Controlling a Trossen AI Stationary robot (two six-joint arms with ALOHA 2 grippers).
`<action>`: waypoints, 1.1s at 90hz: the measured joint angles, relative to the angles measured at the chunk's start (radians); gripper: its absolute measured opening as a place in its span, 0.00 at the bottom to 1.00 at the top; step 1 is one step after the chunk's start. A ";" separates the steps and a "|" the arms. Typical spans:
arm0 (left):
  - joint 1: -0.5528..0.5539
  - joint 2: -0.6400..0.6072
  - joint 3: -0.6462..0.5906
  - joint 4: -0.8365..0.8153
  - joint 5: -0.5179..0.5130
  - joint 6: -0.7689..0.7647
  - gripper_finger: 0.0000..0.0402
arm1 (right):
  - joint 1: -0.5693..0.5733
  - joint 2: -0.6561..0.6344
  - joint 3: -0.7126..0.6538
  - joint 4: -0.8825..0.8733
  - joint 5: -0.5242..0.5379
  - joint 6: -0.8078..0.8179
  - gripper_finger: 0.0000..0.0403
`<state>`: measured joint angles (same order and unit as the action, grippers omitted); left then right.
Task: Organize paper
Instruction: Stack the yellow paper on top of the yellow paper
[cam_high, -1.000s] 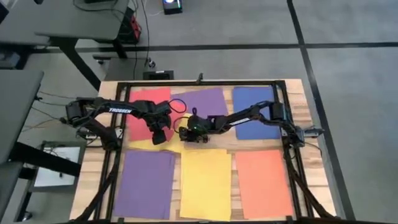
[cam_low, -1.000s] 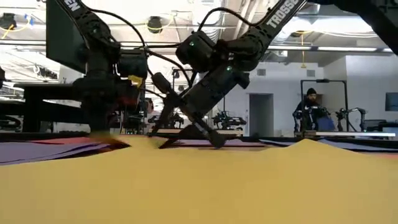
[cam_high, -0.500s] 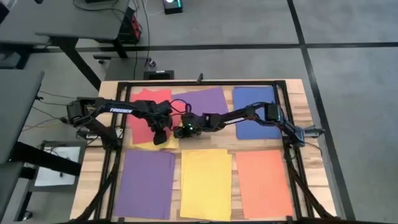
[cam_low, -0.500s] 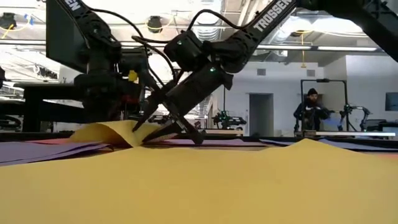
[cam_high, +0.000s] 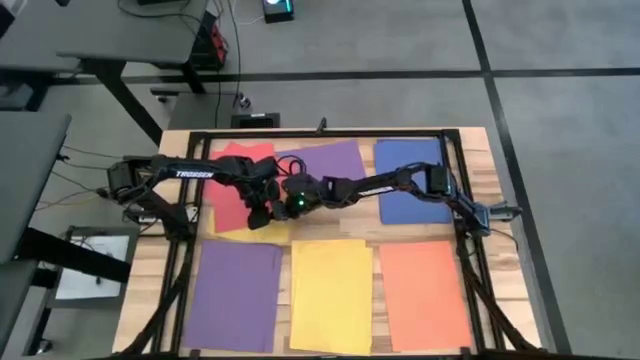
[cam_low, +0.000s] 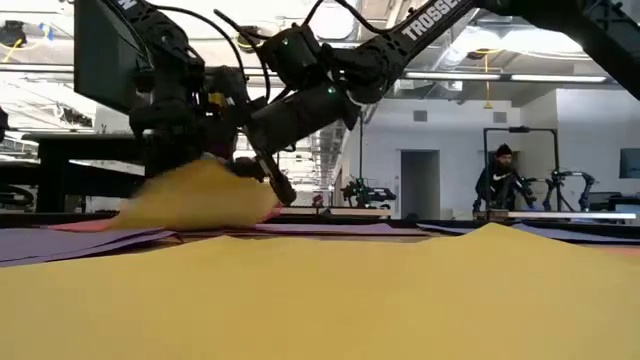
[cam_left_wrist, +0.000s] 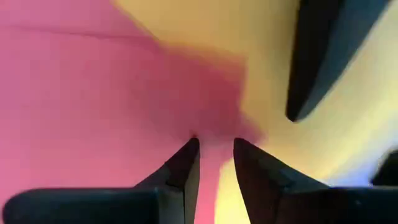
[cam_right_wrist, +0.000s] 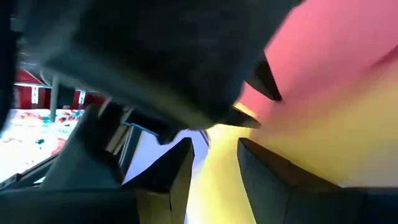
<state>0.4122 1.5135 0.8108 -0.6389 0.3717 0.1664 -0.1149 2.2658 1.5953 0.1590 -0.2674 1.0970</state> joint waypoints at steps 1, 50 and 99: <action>0.000 0.000 0.000 0.000 0.000 0.003 0.20 | -0.001 0.000 0.001 -0.005 -0.006 0.000 0.31; 0.004 0.000 0.001 0.007 0.000 0.032 0.20 | 0.008 -0.166 0.002 -0.711 0.132 -0.103 0.31; 0.003 0.019 -0.032 0.011 -0.066 0.039 0.20 | 0.014 0.011 0.002 -0.350 0.131 0.055 0.31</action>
<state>0.4156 1.5328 0.7793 -0.6278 0.3061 0.2054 -0.1005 2.2768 1.5974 -0.1914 -0.1367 1.1524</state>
